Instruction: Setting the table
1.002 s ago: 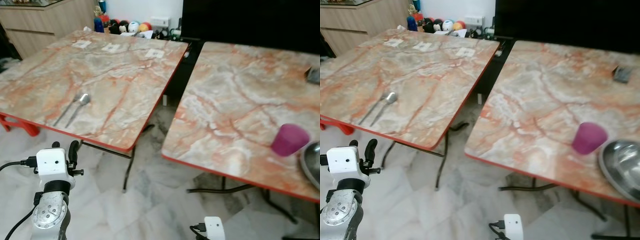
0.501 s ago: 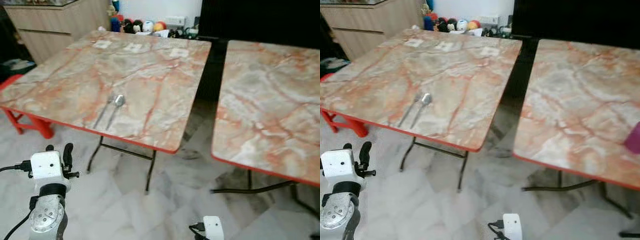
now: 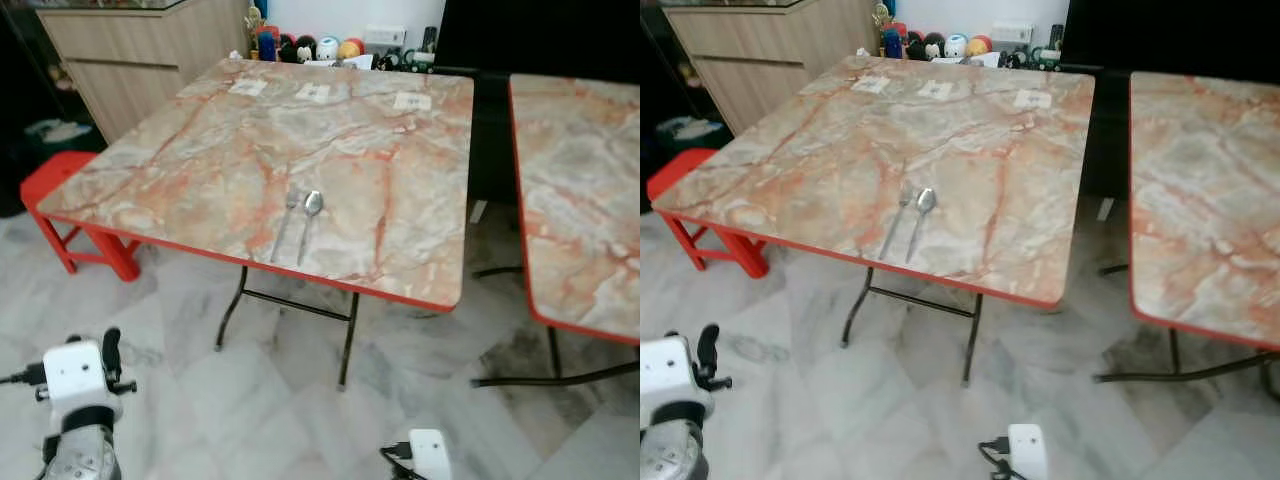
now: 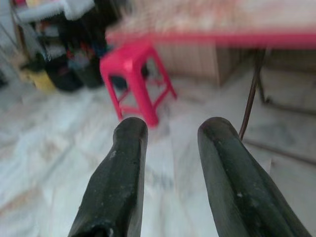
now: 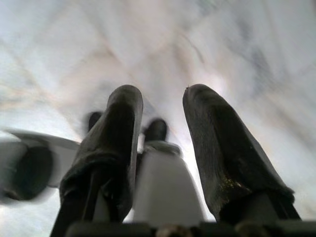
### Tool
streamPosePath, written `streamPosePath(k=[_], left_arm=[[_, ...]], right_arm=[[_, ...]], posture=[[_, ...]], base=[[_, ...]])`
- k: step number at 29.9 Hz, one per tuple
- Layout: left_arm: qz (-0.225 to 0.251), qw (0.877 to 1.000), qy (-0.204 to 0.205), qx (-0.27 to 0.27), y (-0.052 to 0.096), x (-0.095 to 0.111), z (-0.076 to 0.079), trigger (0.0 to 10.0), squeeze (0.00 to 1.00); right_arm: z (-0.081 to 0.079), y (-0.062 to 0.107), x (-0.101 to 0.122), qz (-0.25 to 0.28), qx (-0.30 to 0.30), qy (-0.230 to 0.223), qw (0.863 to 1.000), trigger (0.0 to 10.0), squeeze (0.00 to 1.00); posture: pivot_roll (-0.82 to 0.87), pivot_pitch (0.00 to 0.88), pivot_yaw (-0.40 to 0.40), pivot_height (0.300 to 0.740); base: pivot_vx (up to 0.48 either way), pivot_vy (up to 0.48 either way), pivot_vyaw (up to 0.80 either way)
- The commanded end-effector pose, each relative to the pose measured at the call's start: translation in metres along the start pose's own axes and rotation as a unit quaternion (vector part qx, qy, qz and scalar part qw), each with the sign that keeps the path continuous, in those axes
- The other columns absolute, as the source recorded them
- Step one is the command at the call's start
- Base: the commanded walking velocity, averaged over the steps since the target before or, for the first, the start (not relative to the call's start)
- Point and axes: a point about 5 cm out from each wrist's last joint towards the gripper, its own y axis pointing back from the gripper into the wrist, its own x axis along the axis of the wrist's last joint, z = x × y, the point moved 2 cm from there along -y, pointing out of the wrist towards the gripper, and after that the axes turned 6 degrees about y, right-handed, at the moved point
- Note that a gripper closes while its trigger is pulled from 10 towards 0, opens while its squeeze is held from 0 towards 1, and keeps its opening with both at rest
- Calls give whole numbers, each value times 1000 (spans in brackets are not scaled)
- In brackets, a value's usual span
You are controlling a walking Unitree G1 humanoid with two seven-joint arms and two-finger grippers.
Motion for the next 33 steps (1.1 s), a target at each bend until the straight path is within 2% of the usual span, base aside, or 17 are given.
streamPosePath(k=[1, 3, 5, 6, 7, 11, 16, 19, 22, 24, 28, 30, 33], left_arm=[[-40, 999, -10, 9, 3, -18, -11, 10000, 0], [-73, 997, -23, -12, 4, -35, -9, 10000, 0], [-79, 996, -23, -14, 4, -37, -8, 10000, 0], [-143, 988, -38, -38, 7, -64, -4, 10000, 0], [-167, 984, -40, -48, 9, -74, -2, 10000, 0], [-221, 969, -70, -84, 16, -100, 7, 10000, 0], [-267, 957, -71, -92, 22, -118, 11, 10000, 0], [-318, 938, -82, -106, 32, -136, 14, 10000, 0], [-331, 934, -84, -106, 35, -140, 14, 10000, 0], [-360, 926, -69, -86, 44, -150, 10, 10000, 0], [-383, 917, -67, -91, 54, -158, 9, 10000, 0], [-409, 906, -56, -95, 68, -167, 9, 10000, 0], [-426, 899, -43, -94, 78, -172, 8, 10000, 0]], right_arm=[[-6, 0, -4, -8, 7, -4, 1000, 10000, 0], [-6, 0, -4, -8, 6, -4, 1000, 10000, 0], [-6, 0, -4, -8, 6, -4, 1000, 10000, 0], [-7, 0, -4, -8, 7, -3, 1000, 10000, 0], [-7, 0, -4, -8, 7, -3, 1000, 10000, 0], [-7, 1, -4, -7, 5, -7, 1000, 10000, 0], [-7, 1, -4, -7, 4, -8, 1000, 10000, 0], [-8, 1, -4, -7, 4, -11, 1000, 10000, 0], [-8, 1, -4, -7, 3, -12, 1000, 10000, 0], [-9, 1, -5, -7, 2, -14, 1000, 10000, 0], [-9, 1, -5, -7, 2, -14, 1000, 10000, 0], [-9, 1, -5, -8, 2, -15, 1000, 10000, 0], [-9, 1, -6, -8, 1, -16, 1000, 10000, 0]], posture=[[98, 142, 17, 740], [102, 140, 15, 740], [102, 140, 15, 740], [97, 138, 16, 740], [97, 138, 16, 740], [86, 134, 21, 740], [86, 130, 22, 740], [78, 128, 27, 740], [75, 123, 30, 740], [72, 117, 33, 740], [70, 112, 34, 740], [70, 111, 34, 740], [64, 102, 37, 740]], base=[[0, 472, 0], [0, 472, 0], [0, 469, 0], [0, 454, 0], [0, 454, 0], [0, 471, 0], [0, 461, 0], [0, 392, 0], [0, 112, 0], [0, 0, 0], [0, 0, 0], [0, 0, 0], [0, 0, 0]])
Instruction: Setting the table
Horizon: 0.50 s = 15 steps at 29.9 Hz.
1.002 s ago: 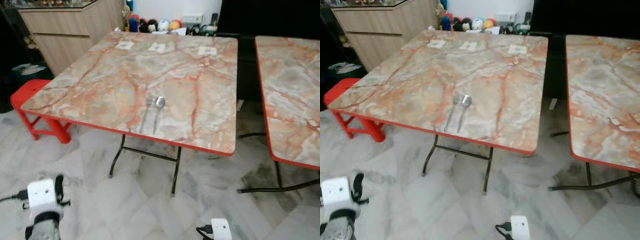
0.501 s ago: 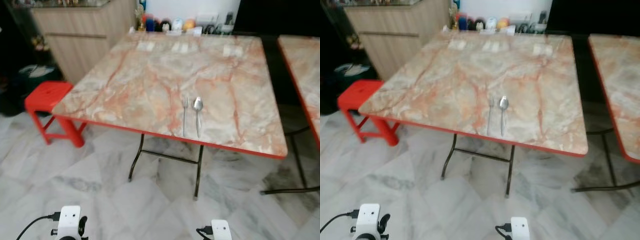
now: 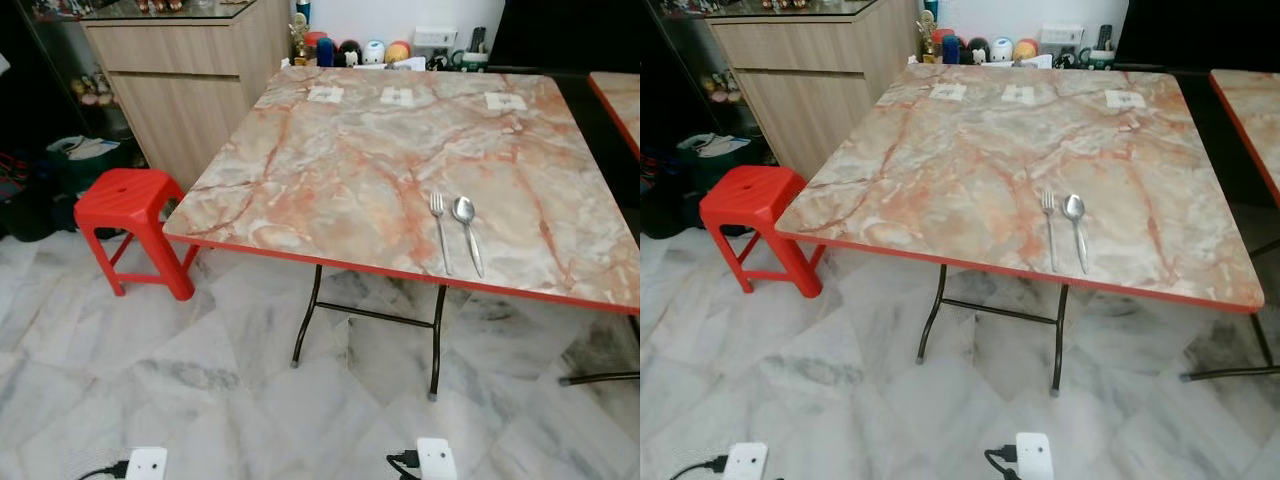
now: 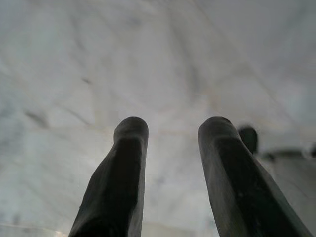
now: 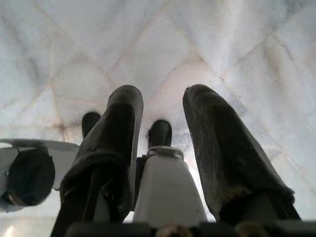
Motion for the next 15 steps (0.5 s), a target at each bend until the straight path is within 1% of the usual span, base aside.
streamPosePath(k=[1, 5, 6, 7, 9, 11, 14, 15], left_arm=[[-22, 1000, 14, 3, 3, -14, -3, 10000, 0], [-29, 999, 21, 5, 5, -21, -3, 10000, 0], [-30, 999, 22, 6, 5, -21, -3, 10000, 0], [-29, 999, 22, 3, 4, -20, -2, 10000, 0], [-28, 999, 21, 2, 4, -19, -2, 10000, 0], [-28, 999, 19, -1, 4, -19, -2, 10000, 0], [-28, 999, 16, -2, 4, -19, -2, 10000, 0], [-28, 999, 16, -2, 4, -19, -2, 10000, 0]], right_arm=[[-1, 1, -7, -8, -1, -8, 1000, 10000, 0], [-1, 1, -6, 3, -6, -18, 1000, 10000, 0], [0, 2, -5, 11, -9, -27, 1000, 10000, 0], [1, 2, -3, 22, -17, -41, 999, 10000, 0], [1, 2, -3, 25, -20, -45, 998, 10000, 0], [3, 3, -1, 40, -32, -47, 998, 10000, 0], [7, 4, 2, 65, -54, -84, 993, 10000, 0], [7, 4, 2, 65, -54, -84, 993, 10000, 0]], posture=[[64, 102, 37, 740], [59, 97, 36, 740], [55, 94, 33, 740], [53, 91, 30, 740], [53, 89, 29, 740], [52, 86, 26, 740], [42, 81, 26, 740], [42, 81, 26, 740]], base=[[0, 0, 0], [0, 0, 0], [0, 0, 0], [0, 0, 0], [0, 0, 0], [0, 0, 0], [0, 0, 0], [0, 0, 0]])
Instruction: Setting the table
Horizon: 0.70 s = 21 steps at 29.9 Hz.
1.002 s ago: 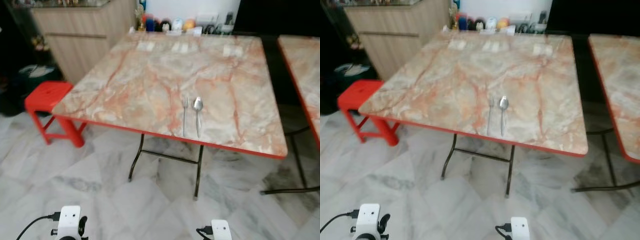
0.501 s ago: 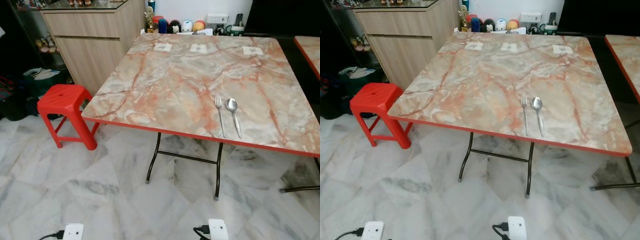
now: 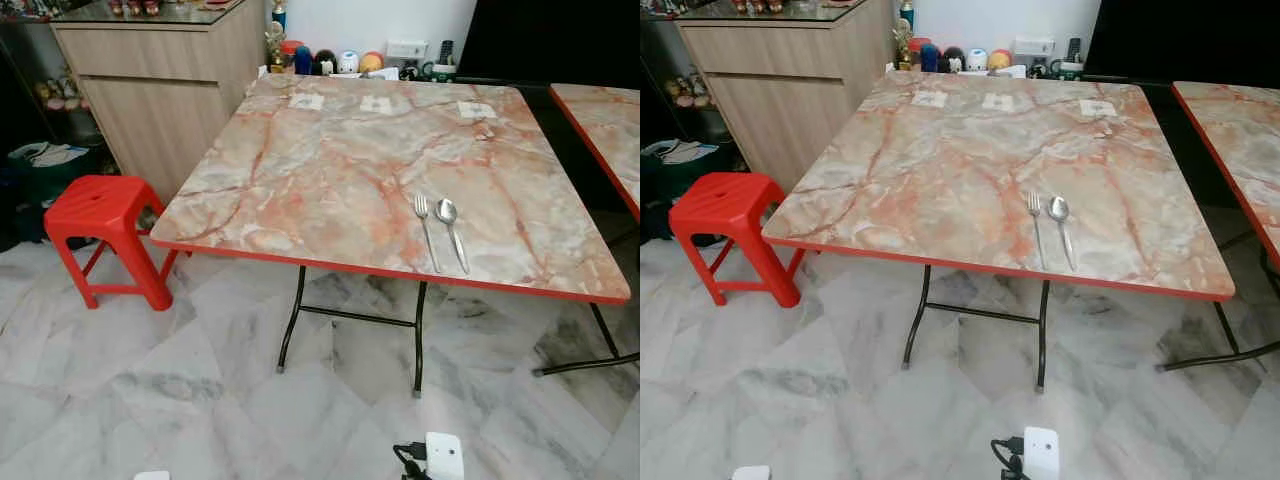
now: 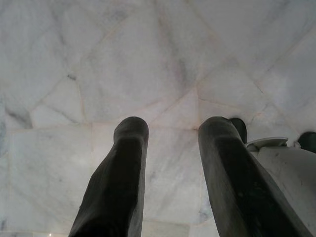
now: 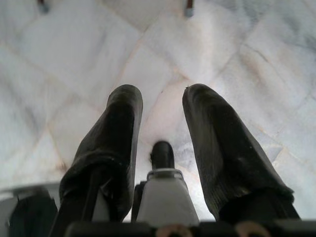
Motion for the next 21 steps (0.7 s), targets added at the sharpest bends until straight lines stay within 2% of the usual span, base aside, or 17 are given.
streamPosePath(k=[1, 10, 11, 12, 13, 14, 21], left_arm=[[-17, 1000, -1, 3, 2, -10, -3, 10000, 0], [-19, 1000, -4, 3, 3, -13, -4, 10000, 0], [-19, 1000, -3, 3, 3, -13, -4, 10000, 0], [-19, 1000, -3, 3, 3, -13, -4, 10000, 0], [-19, 1000, -3, 2, 4, -14, -4, 10000, 0], [-20, 1000, -3, 2, 4, -14, -4, 10000, 0], [-22, 1000, -8, -3, 4, -16, -5, 10000, 0]], right_arm=[[2, 1, -3, 3, -11, -19, 1000, 10000, 0], [1, 3, 3, 42, -9, -23, 999, 10000, 0], [8, 1, 19, 81, -10, -6, 997, 10000, 0], [25, -1, 48, 144, -23, -1, 989, 10000, 0], [37, -1, 77, 196, -32, 3, 980, 10000, 0], [45, 3, 109, 259, -38, 8, 965, 10000, 0], [45, 11, 127, 309, -51, 5, 950, 10000, 0]], posture=[[39, 80, 27, 740], [31, 70, 28, 740], [27, 69, 29, 740], [27, 69, 29, 740], [23, 66, 29, 740], [22, 64, 29, 740], [12, 51, 31, 740]], base=[[0, 0, 0], [0, 0, 0], [0, 0, 0], [0, 0, 0], [0, 0, 0], [0, 0, 0], [0, 0, 0]])
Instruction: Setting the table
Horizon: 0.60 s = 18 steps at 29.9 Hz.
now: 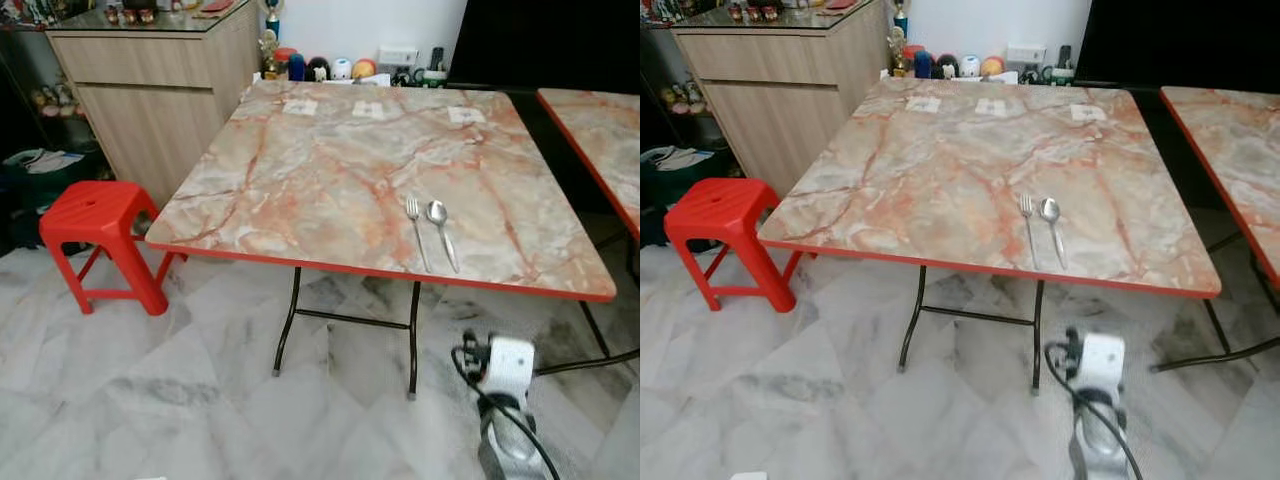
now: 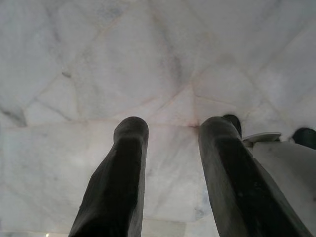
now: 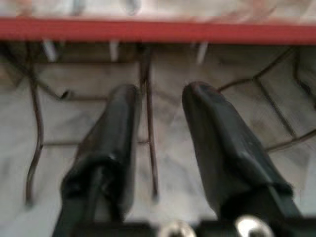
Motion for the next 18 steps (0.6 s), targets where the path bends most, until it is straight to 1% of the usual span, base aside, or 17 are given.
streamPosePath(k=[1, 3, 5, 6, 8, 14, 15, 16, 17, 18], left_arm=[[-12, 1000, -4, 0, 2, -9, -3, 10000, 0], [-12, 1000, -7, -2, 3, -10, -3, 10000, 0], [-12, 1000, -6, -2, 3, -10, -3, 10000, 0], [-10, 1000, -6, -2, 3, -10, -3, 10000, 0], [-10, 1000, -4, -1, 3, -10, -4, 10000, 0], [-18, 1000, -3, -3, 3, -12, -4, 10000, 0], [-17, 1000, -1, -4, 3, -11, -4, 10000, 0], [-17, 1000, -1, -4, 3, -11, -4, 10000, 0], [-17, 1000, 0, -4, 3, -11, -4, 10000, 0], [-17, 1000, -1, -5, 3, -11, -4, 10000, 0]], right_arm=[[1, 7, -11, -18, -5, -1, 1000, 10000, 0], [5, 9, 2, 21, -12, -4, 1000, 10000, 0], [6, 9, 4, 27, -12, -3, 1000, 10000, 0], [5, 9, 9, 35, -12, -14, 999, 10000, 0], [2, 10, 15, 45, -9, -27, 999, 10000, 0], [-11, 9, 26, 64, 14, -31, 997, 10000, 0], [-14, 9, 30, 73, 25, -24, 997, 10000, 361], [-14, 9, 30, 73, 25, -24, 997, 10000, 361], [-14, 8, 33, 79, 27, -23, 996, 10000, 1000], [-13, 8, 34, 81, 25, -25, 996, 10000, 1000]], posture=[[12, 51, 31, 740], [12, 44, 31, 740], [12, 44, 31, 740], [9, 40, 32, 740], [7, 36, 33, 740], [10, 29, 34, 740], [10, 28, 35, 740], [10, 28, 35, 740], [9, 28, 35, 740], [9, 28, 35, 740]], base=[[0, 0, 0], [0, 0, 0], [0, 0, 0], [0, 0, 0], [0, 0, 0], [0, 0, 0], [0, 0, 0], [0, 0, 0], [0, 0, 0], [0, 0, 0]])
